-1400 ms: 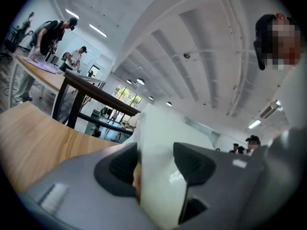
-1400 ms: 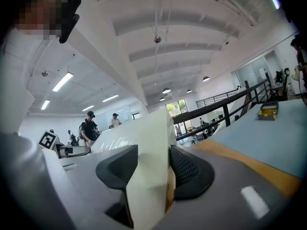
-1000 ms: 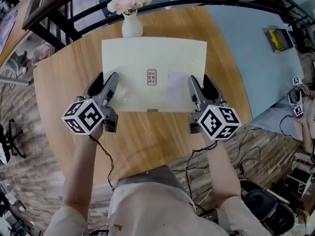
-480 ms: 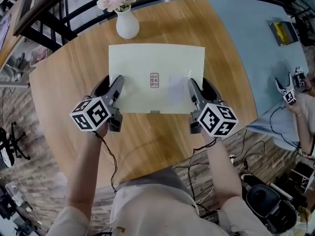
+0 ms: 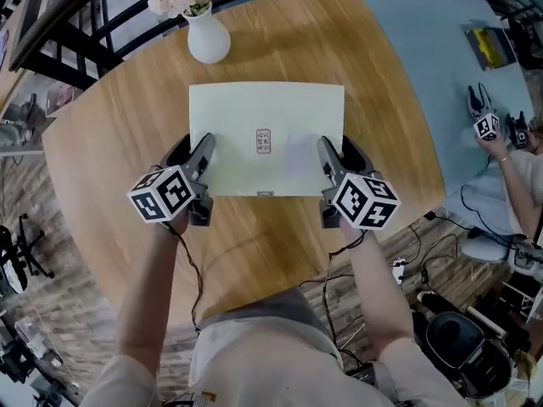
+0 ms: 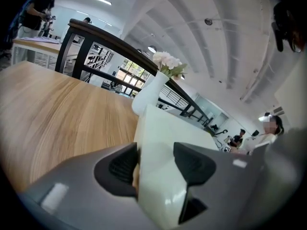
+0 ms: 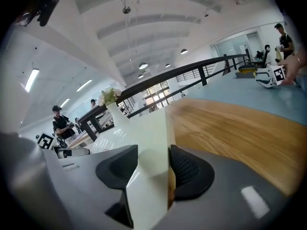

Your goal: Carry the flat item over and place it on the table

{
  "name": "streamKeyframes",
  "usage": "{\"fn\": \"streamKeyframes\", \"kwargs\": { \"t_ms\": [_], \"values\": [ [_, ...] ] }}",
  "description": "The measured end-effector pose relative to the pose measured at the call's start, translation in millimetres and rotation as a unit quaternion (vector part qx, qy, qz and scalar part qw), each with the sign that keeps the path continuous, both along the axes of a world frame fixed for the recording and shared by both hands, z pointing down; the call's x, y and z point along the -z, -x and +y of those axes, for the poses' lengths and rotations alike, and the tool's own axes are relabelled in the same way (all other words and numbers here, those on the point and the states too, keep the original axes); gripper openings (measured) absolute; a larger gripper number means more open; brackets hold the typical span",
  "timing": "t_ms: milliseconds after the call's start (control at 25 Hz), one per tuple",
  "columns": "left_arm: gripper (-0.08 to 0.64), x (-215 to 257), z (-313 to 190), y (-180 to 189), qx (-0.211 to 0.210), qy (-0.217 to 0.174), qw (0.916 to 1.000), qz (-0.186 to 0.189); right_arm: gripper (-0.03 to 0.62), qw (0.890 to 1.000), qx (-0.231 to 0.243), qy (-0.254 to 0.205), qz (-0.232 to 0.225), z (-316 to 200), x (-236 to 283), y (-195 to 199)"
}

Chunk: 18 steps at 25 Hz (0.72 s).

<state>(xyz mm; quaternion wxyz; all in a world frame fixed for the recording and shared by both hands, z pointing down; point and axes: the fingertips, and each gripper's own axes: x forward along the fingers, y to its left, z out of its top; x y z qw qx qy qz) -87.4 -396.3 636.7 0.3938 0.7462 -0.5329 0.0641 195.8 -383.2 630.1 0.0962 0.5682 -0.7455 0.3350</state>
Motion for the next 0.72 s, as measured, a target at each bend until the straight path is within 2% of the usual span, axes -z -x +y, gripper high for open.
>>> {"fn": "streamKeyframes", "kwargs": {
  "t_ms": [400, 720],
  "values": [
    [0.229, -17.7, -5.9, -3.8, -0.016, 0.013, 0.9992, -0.033, 0.224, 1.0, 0.0, 0.029, 0.005, 2.2, -31.2, -1.1],
    [0.236, -28.9, -5.4, -4.2, -0.019, 0.05, 0.9979, -0.038, 0.23, 0.999, -0.004, 0.038, 0.014, 4.9, -46.4, -1.8]
  ]
}}
